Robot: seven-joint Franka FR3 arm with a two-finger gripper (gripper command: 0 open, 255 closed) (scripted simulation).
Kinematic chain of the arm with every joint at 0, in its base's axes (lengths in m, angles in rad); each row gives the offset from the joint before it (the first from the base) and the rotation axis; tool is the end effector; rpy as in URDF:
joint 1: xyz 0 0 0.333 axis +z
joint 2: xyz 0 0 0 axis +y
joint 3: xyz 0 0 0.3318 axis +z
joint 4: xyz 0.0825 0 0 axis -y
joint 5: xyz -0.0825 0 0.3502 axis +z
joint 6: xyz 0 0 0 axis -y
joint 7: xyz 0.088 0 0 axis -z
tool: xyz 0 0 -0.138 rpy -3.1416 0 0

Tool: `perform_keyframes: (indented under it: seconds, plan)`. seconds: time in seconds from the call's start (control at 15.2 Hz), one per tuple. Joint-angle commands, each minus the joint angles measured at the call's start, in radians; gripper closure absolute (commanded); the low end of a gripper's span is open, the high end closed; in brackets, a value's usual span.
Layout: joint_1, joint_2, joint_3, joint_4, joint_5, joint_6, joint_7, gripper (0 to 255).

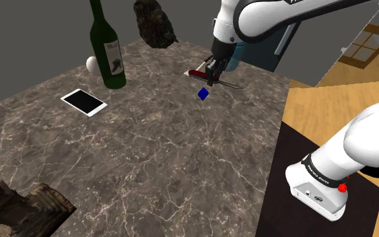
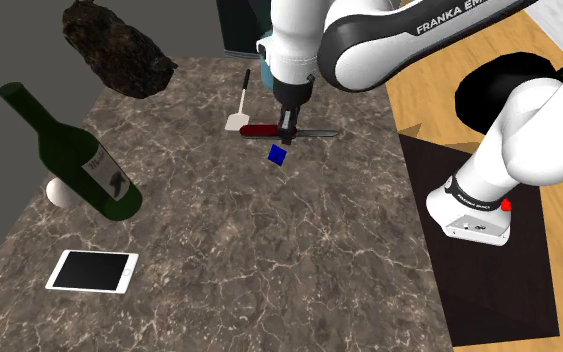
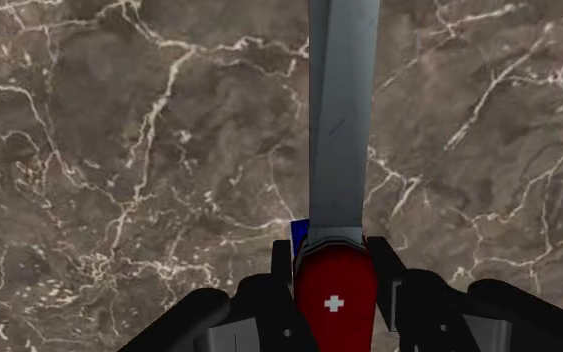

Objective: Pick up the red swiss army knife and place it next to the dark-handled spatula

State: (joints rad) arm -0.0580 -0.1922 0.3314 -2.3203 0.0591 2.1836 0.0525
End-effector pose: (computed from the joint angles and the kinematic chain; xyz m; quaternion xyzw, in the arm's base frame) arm 0.4363 0.1292 0.4214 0.9955 0.0917 0.0239 0.0028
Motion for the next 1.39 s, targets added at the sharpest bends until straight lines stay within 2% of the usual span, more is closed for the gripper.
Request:
perform_keyframes:
  seconds: [0.0, 0.59, 1.32]
  plan:
    - [-0.02, -0.03, -0.036, -0.033, 0.007, 0.003, -0.062, 255]
    - [-0.114, -0.098, -0.194, -0.108, -0.009, 0.004, -0.305, 255]
    - [-0.115, -0.014, -0.187, -0.187, -0.016, 0.167, -0.299, 255]
